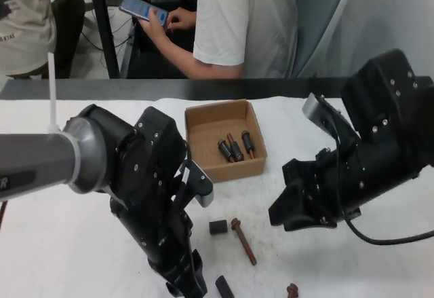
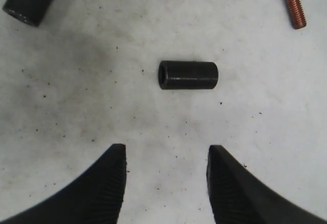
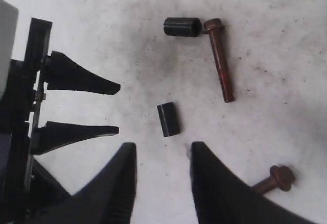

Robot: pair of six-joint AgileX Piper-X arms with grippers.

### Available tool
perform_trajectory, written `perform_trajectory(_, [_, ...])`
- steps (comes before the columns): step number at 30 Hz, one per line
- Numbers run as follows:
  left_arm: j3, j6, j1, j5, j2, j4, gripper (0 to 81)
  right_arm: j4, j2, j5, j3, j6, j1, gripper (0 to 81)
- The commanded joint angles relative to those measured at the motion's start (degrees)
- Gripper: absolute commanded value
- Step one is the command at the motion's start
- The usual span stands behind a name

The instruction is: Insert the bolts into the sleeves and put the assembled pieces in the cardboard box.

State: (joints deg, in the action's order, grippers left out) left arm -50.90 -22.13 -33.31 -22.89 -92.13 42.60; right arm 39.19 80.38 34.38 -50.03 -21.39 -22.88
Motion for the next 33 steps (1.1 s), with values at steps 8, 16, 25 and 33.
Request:
perform_trajectory(8, [-2.27, 0.30, -0.23, 0.08, 0.39, 0.26, 45.9, 14.45, -0.47, -9.17, 3.96, 11.25, 0.18, 27.6])
perform_trajectory(16, [-9.37, 0.30, -0.08, 4.73, 0.80, 1.40, 45.9, 8.44, -0.47, -8.06, 10.52, 3.42, -0.20, 27.6])
perform_trajectory(25, [-14.17, 1.66, 2.14, 5.22, 0.80, 2.32, 45.9, -1.23, -0.47, -6.16, 13.82, -7.50, -6.70, 27.6])
perform_trajectory(33, [-14.64, 1.66, 3.09, 5.22, 2.78, 4.62, 45.9, -5.47, -0.47, -13.57, 13.92, -12.20, -9.11, 27.6])
